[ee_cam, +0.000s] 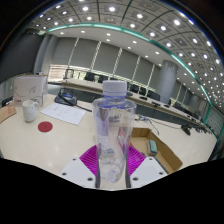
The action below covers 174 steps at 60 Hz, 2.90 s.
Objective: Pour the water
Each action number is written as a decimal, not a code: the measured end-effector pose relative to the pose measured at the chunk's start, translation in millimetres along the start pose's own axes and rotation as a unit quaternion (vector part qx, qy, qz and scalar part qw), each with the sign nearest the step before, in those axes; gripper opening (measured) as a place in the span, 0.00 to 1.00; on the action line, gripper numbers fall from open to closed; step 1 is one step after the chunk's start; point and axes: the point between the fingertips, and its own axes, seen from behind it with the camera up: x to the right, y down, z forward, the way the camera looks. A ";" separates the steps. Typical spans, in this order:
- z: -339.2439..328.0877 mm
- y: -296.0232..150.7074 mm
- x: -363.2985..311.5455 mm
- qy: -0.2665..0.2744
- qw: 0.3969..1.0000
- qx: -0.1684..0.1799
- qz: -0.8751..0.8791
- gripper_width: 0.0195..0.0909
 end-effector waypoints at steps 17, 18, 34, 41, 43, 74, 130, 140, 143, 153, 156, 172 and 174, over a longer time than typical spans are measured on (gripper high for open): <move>21.6 -147.6 -63.1 0.100 0.968 0.045 -0.224 0.20; 23.6 -156.7 -71.7 0.103 0.964 0.050 -0.240 0.20; 57.8 -262.0 -222.8 0.131 0.844 0.113 -0.508 0.20; 84.6 -263.4 -279.5 0.128 0.765 0.123 -0.618 0.20; 86.5 -263.4 -288.6 0.126 0.745 0.123 -0.643 0.20; 144.4 -223.6 -307.8 0.132 0.613 0.075 -0.775 0.20; 145.1 -108.7 -349.5 -0.234 0.972 0.008 0.016 0.25; 140.1 -103.2 -343.8 -0.226 0.973 0.016 0.035 0.41; 139.9 -99.2 -344.3 -0.221 0.975 0.006 0.028 0.49; 126.5 -84.4 -339.7 -0.207 0.975 -0.054 0.056 0.91; 115.5 -86.3 -332.7 -0.193 0.977 -0.065 0.063 0.94; -16.6 -104.4 -326.3 -0.116 0.985 -0.117 0.053 0.93; -38.1 -106.5 -327.2 -0.107 0.985 -0.123 0.048 0.93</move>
